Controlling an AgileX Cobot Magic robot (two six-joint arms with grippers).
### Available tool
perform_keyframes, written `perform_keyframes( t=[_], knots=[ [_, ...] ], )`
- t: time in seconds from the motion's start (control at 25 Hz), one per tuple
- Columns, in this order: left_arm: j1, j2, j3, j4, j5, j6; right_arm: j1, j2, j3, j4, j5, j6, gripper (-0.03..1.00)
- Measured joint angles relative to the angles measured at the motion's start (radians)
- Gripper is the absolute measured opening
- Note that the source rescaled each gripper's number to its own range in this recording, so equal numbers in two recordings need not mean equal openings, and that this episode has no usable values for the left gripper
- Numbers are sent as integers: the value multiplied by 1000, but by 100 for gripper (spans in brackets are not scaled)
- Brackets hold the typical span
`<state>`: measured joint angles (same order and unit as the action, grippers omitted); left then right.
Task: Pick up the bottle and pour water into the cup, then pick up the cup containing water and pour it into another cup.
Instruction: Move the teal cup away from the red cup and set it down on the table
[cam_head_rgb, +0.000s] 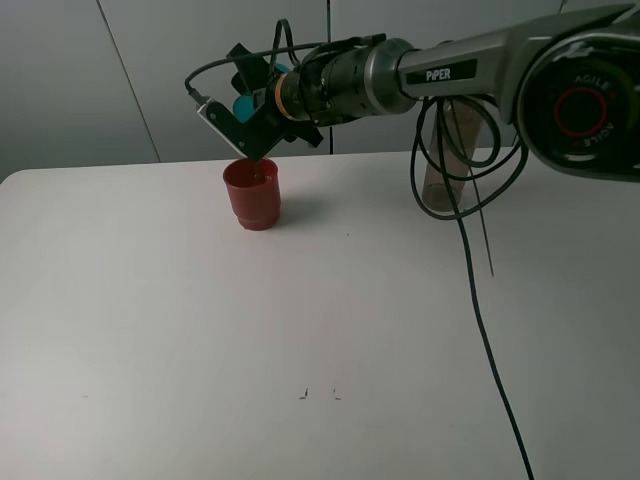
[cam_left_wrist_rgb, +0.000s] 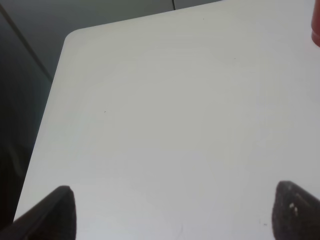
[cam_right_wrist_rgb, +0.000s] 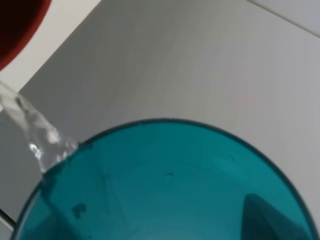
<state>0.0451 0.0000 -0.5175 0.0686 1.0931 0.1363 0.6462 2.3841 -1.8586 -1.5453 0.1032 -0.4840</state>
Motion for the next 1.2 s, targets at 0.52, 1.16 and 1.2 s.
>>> perform_keyframes(
  t=[0.52, 1.16, 1.2],
  knots=[
    [0, 0, 0, 0, 0, 0, 18, 0, 0, -68, 0, 46, 3],
    [0, 0, 0, 0, 0, 0, 20, -132, 21, 698, 119, 446, 3],
    [0, 0, 0, 0, 0, 0, 20, -157, 31, 784, 146, 448, 3]
  ],
)
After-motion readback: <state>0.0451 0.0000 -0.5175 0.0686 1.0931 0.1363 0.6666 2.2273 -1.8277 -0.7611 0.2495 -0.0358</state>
